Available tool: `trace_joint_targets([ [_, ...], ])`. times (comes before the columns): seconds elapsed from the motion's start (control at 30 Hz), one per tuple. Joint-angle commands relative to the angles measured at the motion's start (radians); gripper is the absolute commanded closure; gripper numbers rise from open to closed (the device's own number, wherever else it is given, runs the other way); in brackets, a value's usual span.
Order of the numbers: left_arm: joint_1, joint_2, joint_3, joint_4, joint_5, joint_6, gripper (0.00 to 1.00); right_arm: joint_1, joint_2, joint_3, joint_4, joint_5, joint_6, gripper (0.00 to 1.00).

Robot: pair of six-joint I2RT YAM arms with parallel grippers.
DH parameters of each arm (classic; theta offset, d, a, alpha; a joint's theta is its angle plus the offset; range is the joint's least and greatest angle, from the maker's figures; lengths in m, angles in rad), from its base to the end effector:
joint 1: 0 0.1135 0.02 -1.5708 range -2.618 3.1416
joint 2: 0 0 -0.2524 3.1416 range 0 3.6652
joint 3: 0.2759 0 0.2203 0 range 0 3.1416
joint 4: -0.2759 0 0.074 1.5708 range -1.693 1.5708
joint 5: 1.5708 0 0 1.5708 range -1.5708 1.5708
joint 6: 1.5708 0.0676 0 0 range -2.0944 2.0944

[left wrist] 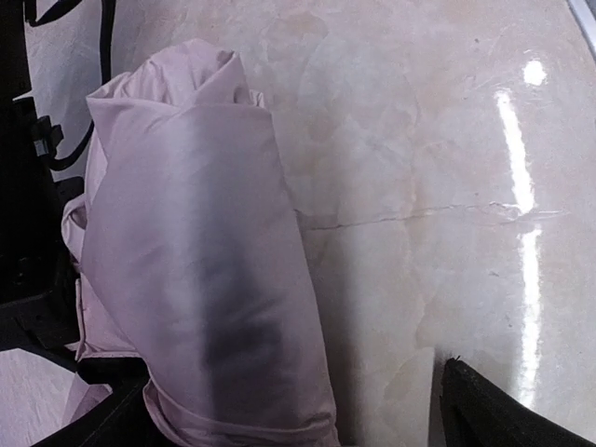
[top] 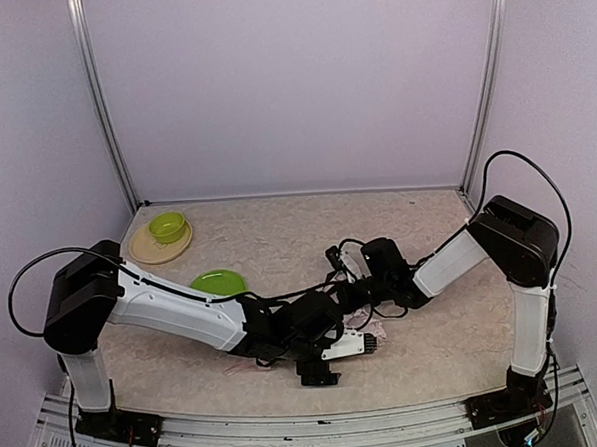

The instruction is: Put away the umbrella

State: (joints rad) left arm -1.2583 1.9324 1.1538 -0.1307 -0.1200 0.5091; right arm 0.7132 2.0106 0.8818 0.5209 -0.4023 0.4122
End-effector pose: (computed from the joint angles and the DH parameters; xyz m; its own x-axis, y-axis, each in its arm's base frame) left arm 0.1273 -0.3677 0.1321 0.2376 0.8385 -0.4904 0.9234 -0.0384 0.3819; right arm 0.2732 0.2714 0.0982 -0.7343 -0.1478 -0.6625 -0.6012 0.5947 0.5337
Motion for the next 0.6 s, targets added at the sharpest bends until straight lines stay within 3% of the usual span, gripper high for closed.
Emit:
trace_joint_targets([
  [0.0, 0.033, 0.066, 0.059, -0.103, -0.014, 0.033, 0.01, 0.008, 0.029, 0.008, -0.066, 0.024, -0.012, 1.00],
  [0.37, 0.130, 0.190, 0.100, -0.257, 0.071, 0.027, 0.04, 0.008, -0.008, 0.044, -0.135, 0.005, -0.053, 1.00],
  [0.43, 0.142, 0.210, 0.108, -0.287, 0.088, 0.022, 0.11, 0.005, -0.020, 0.049, -0.142, 0.004, -0.055, 1.00],
  [0.57, 0.149, 0.246, 0.091, -0.312, 0.128, 0.005, 0.43, -0.017, -0.054, 0.054, -0.168, 0.007, -0.046, 1.00],
])
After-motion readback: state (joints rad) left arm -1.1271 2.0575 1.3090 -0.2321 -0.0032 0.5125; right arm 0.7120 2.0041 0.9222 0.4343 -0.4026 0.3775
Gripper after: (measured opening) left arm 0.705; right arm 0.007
